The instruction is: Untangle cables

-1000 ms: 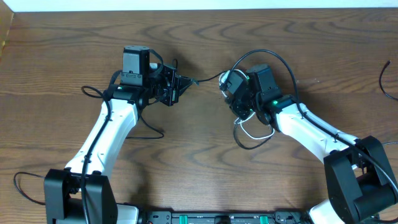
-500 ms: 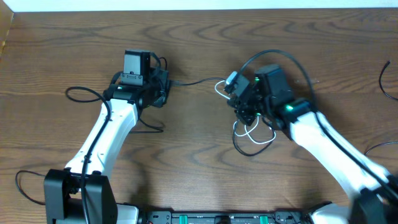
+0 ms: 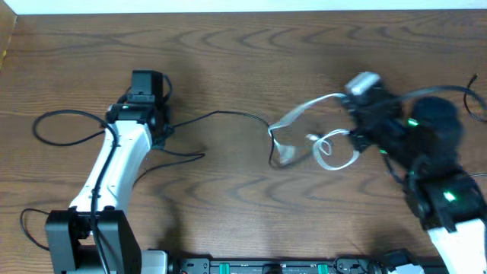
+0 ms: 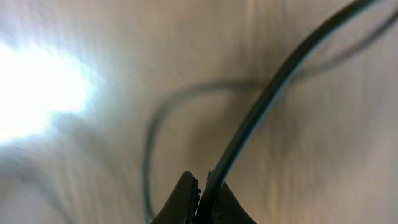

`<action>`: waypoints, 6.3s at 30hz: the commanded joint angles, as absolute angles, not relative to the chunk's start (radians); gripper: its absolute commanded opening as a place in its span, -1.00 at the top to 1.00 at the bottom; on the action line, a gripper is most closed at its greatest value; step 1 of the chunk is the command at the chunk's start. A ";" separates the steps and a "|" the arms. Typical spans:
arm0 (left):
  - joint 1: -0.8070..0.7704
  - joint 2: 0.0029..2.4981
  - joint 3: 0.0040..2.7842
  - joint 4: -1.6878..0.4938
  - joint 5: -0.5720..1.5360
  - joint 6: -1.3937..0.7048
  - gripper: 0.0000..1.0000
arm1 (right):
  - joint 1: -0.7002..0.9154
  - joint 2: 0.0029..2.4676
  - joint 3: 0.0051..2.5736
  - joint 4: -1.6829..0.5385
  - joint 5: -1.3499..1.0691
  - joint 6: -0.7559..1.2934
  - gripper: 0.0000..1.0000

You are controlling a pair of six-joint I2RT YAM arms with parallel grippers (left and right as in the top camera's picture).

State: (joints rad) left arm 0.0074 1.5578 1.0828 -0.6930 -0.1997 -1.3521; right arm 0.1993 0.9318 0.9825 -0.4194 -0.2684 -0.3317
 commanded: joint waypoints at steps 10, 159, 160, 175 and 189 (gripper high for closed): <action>0.187 1.568 1.101 -0.781 -0.374 -1.338 0.85 | -0.113 0.871 0.993 -0.461 -0.080 -0.329 0.98; 0.213 1.568 1.097 -0.725 -0.195 -1.549 0.85 | 0.084 1.275 0.656 -0.602 0.076 0.702 0.98; 0.213 1.568 1.097 -0.725 -0.195 -1.544 0.85 | 0.084 1.259 0.669 -0.599 0.080 0.702 0.98; 0.210 1.568 1.097 -0.785 -0.191 -1.226 0.85 | -0.015 1.192 0.858 -0.499 0.230 0.634 0.98; 0.209 1.568 1.084 -0.780 -0.044 -1.023 0.85 | -0.255 1.196 0.951 -0.400 0.229 0.559 0.98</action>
